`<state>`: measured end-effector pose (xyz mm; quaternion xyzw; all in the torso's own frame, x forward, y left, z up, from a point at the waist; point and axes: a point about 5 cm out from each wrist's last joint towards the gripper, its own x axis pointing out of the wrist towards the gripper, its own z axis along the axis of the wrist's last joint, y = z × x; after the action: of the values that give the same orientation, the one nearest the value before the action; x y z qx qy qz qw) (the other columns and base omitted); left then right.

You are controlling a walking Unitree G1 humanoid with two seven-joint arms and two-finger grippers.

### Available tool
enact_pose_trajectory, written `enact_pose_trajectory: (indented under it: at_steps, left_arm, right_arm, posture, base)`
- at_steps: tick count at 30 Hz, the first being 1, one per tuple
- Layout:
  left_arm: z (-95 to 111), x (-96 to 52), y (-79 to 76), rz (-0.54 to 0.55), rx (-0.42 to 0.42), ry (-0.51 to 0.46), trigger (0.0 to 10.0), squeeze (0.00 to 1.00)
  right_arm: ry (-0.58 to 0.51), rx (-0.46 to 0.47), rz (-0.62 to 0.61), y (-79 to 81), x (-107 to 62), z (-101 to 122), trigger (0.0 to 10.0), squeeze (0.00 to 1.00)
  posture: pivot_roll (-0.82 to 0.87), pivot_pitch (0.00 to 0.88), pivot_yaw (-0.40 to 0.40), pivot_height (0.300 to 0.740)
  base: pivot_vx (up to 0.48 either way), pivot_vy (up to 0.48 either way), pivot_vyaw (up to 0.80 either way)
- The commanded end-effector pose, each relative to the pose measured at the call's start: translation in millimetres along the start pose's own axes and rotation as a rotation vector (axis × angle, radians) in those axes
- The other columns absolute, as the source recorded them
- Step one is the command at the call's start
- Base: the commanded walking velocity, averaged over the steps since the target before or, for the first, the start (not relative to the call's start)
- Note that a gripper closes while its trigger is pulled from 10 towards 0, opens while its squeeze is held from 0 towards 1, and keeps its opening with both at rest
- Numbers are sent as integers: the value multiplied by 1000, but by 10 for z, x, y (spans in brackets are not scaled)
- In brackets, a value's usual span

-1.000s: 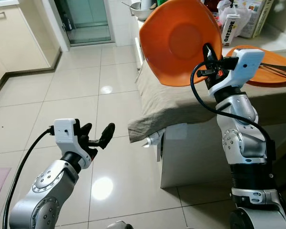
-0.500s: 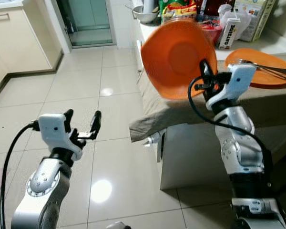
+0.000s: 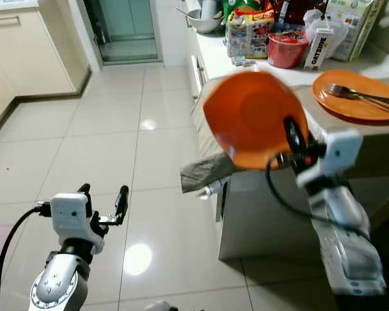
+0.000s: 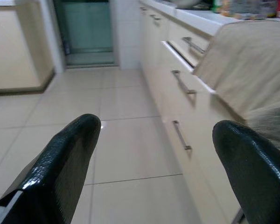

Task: Setting the table

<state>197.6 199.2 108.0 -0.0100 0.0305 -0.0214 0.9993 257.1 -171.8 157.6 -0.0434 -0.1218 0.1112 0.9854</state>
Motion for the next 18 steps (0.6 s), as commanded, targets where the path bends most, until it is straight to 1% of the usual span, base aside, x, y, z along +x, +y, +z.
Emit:
enact_pose_trajectory:
  at_steps: [1, 5, 6, 7, 11, 14, 16, 18]
  left_arm:
    - [-16, 17, -6, -18, 4, -10, 10000, 1000]
    - [-49, 52, -18, -27, -11, -5, 10000, 1000]
    - [-55, 64, -24, -27, -25, -3, 10000, 1000]
    - [-54, 81, -33, -34, -36, -5, 10000, 1000]
    - [-75, 65, -41, -46, -37, 6, 10000, 1000]
    - [-111, 31, -46, -48, -47, 22, 10000, 1000]
    - [-111, 30, -52, -51, -47, 21, 10000, 1000]
    - [-98, 39, -58, -56, -47, 13, 10000, 1000]
  right_arm:
    - [-87, -56, 43, 59, -68, 165, 0, 114]
    - [-52, -87, 63, 91, -230, 67, 0, 118]
    - [-33, -99, 70, 93, -288, 16, 0, 118]
    - [11, -120, 83, 87, -387, -91, 0, 118]
    - [96, -158, 94, 54, -562, -289, 0, 118]
    - [142, -168, 90, 41, -637, -377, 0, 114]
    - [155, -168, 88, 47, -650, -414, 0, 114]
    - [155, -162, 81, 56, -620, -421, 0, 114]
  posture:
    - [-139, 0, 66, 740]
    - [-145, 0, 69, 740]
    - [-145, 0, 70, 740]
    - [-143, 0, 68, 740]
    - [-141, 0, 67, 740]
    - [-136, 0, 67, 740]
    - [-136, 0, 67, 740]
    - [-136, 0, 67, 740]
  base:
    - [0, 0, 0]
    - [0, 0, 0]
    - [0, 0, 0]
    - [0, 0, 0]
    - [0, 0, 0]
    - [0, 0, 0]
    - [0, 0, 0]
    - [0, 0, 0]
